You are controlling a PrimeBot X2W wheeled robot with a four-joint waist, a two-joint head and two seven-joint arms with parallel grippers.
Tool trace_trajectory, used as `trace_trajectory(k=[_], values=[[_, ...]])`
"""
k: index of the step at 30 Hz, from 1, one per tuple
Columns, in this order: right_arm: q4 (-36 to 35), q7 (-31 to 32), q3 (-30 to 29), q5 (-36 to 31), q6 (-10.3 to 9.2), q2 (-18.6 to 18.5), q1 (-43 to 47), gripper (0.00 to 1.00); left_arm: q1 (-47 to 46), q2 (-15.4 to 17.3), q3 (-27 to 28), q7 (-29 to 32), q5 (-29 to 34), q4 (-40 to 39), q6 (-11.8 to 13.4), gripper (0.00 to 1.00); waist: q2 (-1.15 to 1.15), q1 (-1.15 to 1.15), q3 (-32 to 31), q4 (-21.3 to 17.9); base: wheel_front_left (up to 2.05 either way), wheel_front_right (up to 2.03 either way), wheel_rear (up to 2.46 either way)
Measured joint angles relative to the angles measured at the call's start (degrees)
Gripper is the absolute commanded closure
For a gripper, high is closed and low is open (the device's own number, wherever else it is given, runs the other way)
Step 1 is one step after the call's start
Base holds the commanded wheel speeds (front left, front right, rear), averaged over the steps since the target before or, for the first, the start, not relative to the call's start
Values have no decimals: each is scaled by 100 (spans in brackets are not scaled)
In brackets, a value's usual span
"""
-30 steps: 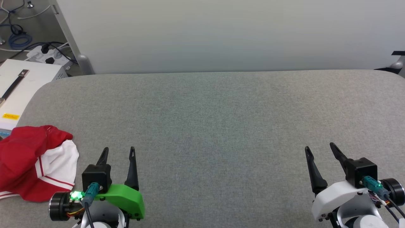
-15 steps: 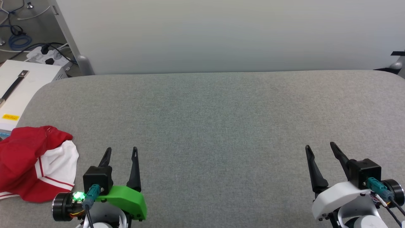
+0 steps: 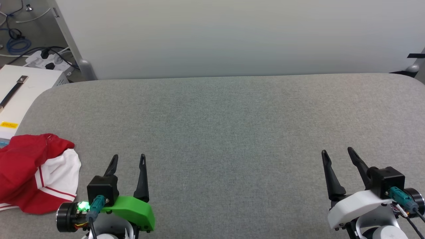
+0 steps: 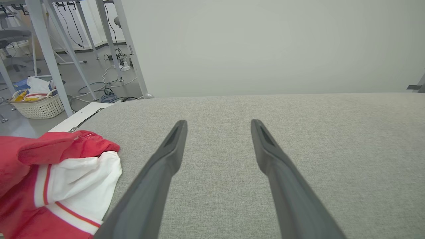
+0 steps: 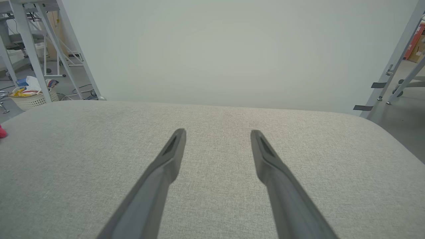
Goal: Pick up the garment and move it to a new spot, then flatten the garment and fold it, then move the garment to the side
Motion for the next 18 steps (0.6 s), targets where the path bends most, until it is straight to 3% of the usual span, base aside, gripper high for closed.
trace_trajectory(k=[18], values=[[-96, -25, -8, 101, 0, -1, 48, 0, -7, 0, -12, -210, -149, 175, -53, 0, 0, 0, -26, 144, 0, 0, 0]])
